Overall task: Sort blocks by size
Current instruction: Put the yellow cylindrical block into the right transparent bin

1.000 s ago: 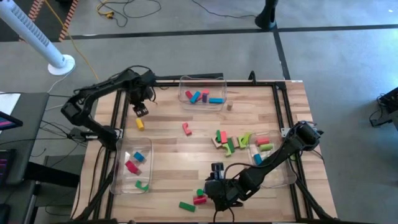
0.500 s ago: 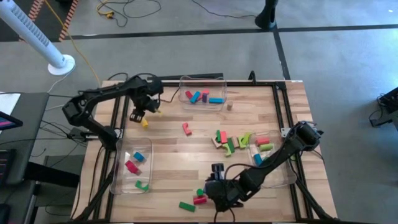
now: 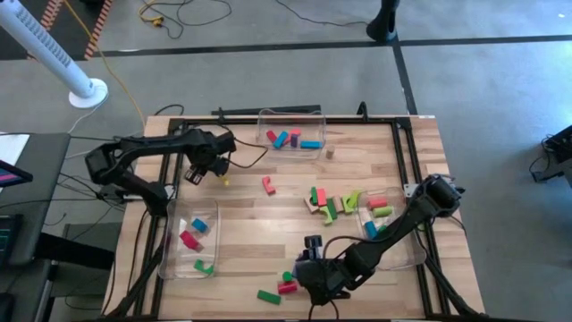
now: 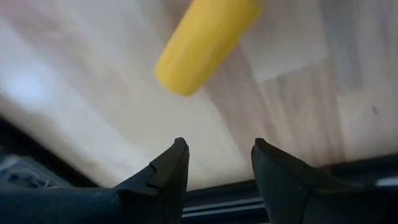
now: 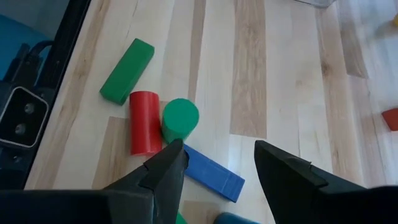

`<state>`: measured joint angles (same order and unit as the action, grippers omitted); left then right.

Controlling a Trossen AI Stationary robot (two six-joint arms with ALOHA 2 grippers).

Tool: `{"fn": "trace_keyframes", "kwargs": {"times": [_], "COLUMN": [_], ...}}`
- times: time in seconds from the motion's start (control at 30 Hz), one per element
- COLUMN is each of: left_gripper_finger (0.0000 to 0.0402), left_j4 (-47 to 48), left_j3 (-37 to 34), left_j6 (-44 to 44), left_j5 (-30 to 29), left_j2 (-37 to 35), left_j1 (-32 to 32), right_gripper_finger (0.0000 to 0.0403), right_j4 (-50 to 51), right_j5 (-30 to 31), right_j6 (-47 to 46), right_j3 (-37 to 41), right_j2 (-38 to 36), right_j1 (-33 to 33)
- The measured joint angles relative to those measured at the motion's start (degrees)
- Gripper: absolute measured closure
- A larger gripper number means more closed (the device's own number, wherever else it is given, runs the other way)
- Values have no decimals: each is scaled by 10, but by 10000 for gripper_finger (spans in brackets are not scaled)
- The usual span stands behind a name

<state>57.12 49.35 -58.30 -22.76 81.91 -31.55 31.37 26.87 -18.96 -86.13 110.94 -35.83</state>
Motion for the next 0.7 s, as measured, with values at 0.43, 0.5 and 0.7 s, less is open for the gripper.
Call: {"fn": "trace_keyframes", "kwargs": {"times": [0.43,0.5,0.7], "left_gripper_finger": [235,235,248], "left_j4": [-124,-155,-149], "left_j3": [8,8,8], "left_j6": [-64,-66,-40], "left_j5": [108,111,144], "left_j2": [-12,-12,36], "left_j1": [17,17,7], "right_gripper_finger": [182,182,182], "right_j4": [-1,-1,-1], "right_j5": [0,0,0], "right_j6": [0,0,8], "right_j3": [0,0,0], "right_j2": [0,0,0], "right_j1": [0,0,0]}}
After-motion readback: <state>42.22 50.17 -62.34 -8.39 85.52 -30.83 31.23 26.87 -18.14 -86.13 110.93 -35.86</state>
